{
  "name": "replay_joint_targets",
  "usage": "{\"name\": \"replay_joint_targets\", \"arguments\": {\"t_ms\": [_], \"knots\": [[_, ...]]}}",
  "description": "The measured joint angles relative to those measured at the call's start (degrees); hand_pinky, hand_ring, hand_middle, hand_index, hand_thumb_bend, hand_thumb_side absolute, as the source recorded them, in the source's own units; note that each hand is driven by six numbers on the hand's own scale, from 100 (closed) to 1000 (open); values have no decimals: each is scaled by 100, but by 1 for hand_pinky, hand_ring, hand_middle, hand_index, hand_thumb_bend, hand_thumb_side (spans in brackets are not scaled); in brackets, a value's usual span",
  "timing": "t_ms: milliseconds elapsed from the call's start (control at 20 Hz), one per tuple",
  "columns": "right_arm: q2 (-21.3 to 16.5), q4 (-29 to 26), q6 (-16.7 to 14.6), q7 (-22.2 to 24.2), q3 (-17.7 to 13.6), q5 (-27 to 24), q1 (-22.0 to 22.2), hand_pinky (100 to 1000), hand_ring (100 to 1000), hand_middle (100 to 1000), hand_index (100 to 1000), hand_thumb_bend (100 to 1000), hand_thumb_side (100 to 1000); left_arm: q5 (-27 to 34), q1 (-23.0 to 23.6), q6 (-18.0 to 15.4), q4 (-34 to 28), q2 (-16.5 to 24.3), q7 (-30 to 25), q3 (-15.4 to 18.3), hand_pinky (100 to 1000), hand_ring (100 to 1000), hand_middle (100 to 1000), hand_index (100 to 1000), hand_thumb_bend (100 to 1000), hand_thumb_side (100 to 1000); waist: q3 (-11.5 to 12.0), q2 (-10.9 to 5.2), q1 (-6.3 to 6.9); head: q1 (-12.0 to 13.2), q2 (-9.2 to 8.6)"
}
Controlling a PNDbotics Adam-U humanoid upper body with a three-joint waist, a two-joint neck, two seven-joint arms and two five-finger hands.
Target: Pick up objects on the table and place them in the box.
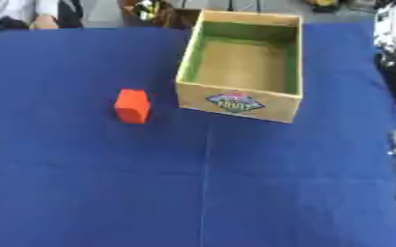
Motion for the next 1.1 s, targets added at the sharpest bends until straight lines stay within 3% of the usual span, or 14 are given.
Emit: {"name": "replay_joint_targets", "arguments": {"t_ms": [650,750,900,1100], "knots": [[0,0,23,28,3,1,1,913,857,626,809,113,613,-120,-301,199,0,556,-96,-73,512,586,592,885,340,959,-21,6,29,-133,13],[-3,0,28,39,14,1,0,913,863,634,809,123,617,-144,-324,214,0,575,-108,-100,521,606,618,897,361,917,-23,6,44,-146,13],[-52,0,46,79,42,1,-1,913,863,634,808,124,618,-293,-571,349,0,806,-243,-307,534,622,643,911,389,920,-23,4,134,-166,11],[-103,0,57,112,72,1,-1,913,861,633,808,128,619,-597,-927,647,147,1301,-541,-650,578,665,688,937,425,936,-30,-3,152,-182,10]]}}
